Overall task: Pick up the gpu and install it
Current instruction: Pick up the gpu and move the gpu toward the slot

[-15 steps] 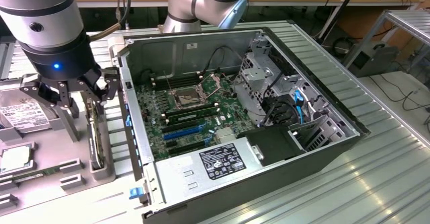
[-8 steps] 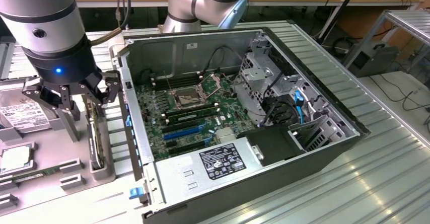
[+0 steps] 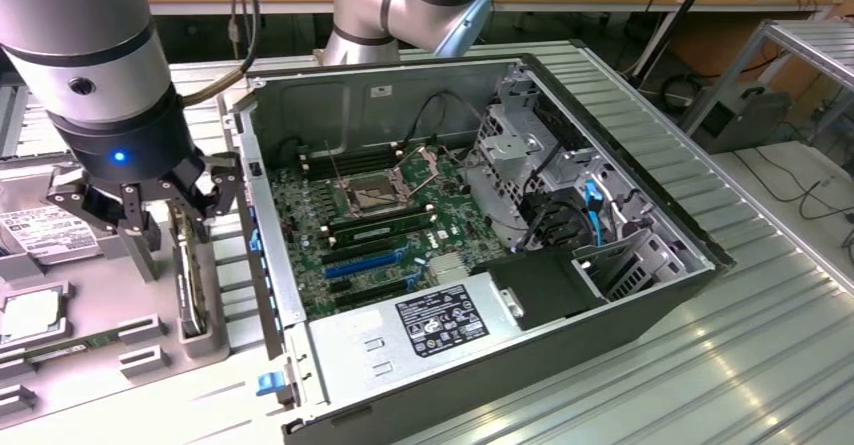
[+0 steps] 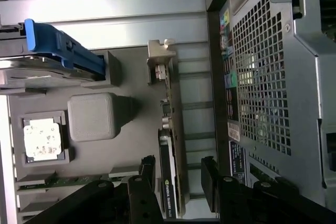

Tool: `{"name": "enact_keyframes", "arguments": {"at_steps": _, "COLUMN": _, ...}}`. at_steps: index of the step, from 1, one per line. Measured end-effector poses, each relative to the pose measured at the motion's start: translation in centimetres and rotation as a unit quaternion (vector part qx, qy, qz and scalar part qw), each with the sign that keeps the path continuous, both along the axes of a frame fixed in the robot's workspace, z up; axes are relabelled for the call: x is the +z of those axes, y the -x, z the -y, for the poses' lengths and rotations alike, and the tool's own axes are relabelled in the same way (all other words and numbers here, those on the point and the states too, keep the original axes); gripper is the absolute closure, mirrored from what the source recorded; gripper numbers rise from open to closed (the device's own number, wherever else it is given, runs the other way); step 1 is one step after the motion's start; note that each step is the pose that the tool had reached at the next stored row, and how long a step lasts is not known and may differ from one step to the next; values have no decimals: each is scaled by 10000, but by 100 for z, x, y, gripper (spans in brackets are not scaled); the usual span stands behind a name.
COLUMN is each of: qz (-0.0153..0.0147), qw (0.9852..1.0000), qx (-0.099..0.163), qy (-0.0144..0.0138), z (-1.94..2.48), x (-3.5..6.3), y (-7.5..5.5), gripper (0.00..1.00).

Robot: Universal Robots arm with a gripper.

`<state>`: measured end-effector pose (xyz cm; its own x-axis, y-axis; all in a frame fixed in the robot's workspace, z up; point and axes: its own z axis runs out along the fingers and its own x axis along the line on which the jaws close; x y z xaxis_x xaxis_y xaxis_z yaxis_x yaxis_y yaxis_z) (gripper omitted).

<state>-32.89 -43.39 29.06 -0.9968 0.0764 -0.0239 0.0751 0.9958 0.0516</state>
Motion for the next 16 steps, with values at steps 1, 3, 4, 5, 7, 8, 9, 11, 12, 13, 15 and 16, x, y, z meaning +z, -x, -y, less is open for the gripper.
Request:
{"name": "enact_keyframes", "arguments": {"at_steps": 1, "qz": 0, "qw": 10000, "qx": 0, "qy": 0, "z": 20, "x": -10, "y": 8, "gripper": 52}}
{"name": "enact_keyframes", "arguments": {"at_steps": 3, "qz": 0, "qw": 10000, "qx": 0, "qy": 0, "z": 38, "x": -28, "y": 30, "gripper": 52}}
{"name": "enact_keyframes", "arguments": {"at_steps": 4, "qz": 0, "qw": 10000, "qx": 0, "qy": 0, "z": 41, "x": -34, "y": 37, "gripper": 52}}
{"name": "enact_keyframes", "arguments": {"at_steps": 5, "qz": 0, "qw": 10000, "qx": 0, "qy": 0, "z": 42, "x": -39, "y": 42, "gripper": 52}}
{"name": "enact_keyframes", "arguments": {"at_steps": 7, "qz": 0, "qw": 10000, "qx": 0, "qy": 0, "z": 42, "x": -41, "y": 44, "gripper": 52}}
{"name": "enact_keyframes", "arguments": {"at_steps": 8, "qz": -1, "qw": 10000, "qx": 0, "qy": 0, "z": 42, "x": -41, "y": 45, "gripper": 52}}
{"name": "enact_keyframes", "arguments": {"at_steps": 9, "qz": 0, "qw": 10000, "qx": 0, "qy": 0, "z": 42, "x": -41, "y": 45, "gripper": 52}}
{"name": "enact_keyframes", "arguments": {"at_steps": 11, "qz": 1, "qw": 10000, "qx": 0, "qy": -1, "z": 42, "x": -53, "y": 45, "gripper": 52}}
{"name": "enact_keyframes", "arguments": {"at_steps": 12, "qz": 0, "qw": 10000, "qx": 0, "qy": 0, "z": 42, "x": -63, "y": 45, "gripper": 52}}
{"name": "enact_keyframes", "arguments": {"at_steps": 13, "qz": 0, "qw": 10000, "qx": 0, "qy": 0, "z": 42, "x": -68, "y": 45, "gripper": 52}}
{"name": "enact_keyframes", "arguments": {"at_steps": 15, "qz": 0, "qw": 10000, "qx": 0, "qy": 0, "z": 42, "x": -84, "y": 45, "gripper": 52}}
{"name": "enact_keyframes", "arguments": {"at_steps": 16, "qz": 0, "qw": 10000, "qx": 0, "qy": 0, "z": 43, "x": -90, "y": 45, "gripper": 52}}
